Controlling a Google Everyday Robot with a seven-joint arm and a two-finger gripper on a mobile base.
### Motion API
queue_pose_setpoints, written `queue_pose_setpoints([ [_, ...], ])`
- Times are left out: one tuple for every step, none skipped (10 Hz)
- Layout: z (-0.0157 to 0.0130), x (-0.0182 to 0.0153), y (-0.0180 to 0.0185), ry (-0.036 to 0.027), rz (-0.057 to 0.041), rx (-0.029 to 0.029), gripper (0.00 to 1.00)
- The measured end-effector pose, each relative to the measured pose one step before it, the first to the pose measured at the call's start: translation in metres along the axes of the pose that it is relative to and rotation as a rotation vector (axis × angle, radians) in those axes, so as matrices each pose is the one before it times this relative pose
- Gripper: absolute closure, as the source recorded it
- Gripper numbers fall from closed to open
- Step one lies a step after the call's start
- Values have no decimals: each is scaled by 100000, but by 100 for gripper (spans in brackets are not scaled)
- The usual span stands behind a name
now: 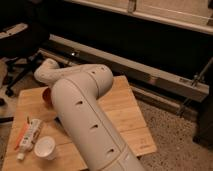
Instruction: Drag the ceramic bowl in a circle
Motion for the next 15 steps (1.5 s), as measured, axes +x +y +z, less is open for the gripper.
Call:
queue_pose_setpoints([
  [-720,1218,879,1281,-2684,1570,100],
  [-455,1109,1245,1244,-3030,488,100],
  [-308,743,1368,757,-3345,-327,100],
  [-551,600,2570,381,-6055,-1615,100],
  [-372,42,1992,-246,-4696,-1550,100],
  [-317,-358,2038,-757,-5079,-1554,100],
  [-85,-602,1516,-857,-3914,-1216,100],
  [-1,-1457,2045,-2396,-4732,-2585,100],
  [-2,-1324,921,-2211,-2087,-1629,100],
  [20,-2274,581,-3911,-1757,-1721,100],
  [10,-2329,-75,-4041,-456,-1211,100],
  [194,-1611,-395,-2583,144,-725,100],
  [296,-1031,-401,-1452,183,-416,100],
  [805,-1351,-821,-1180,403,-765,100],
  [662,-587,-759,26,435,-225,100],
])
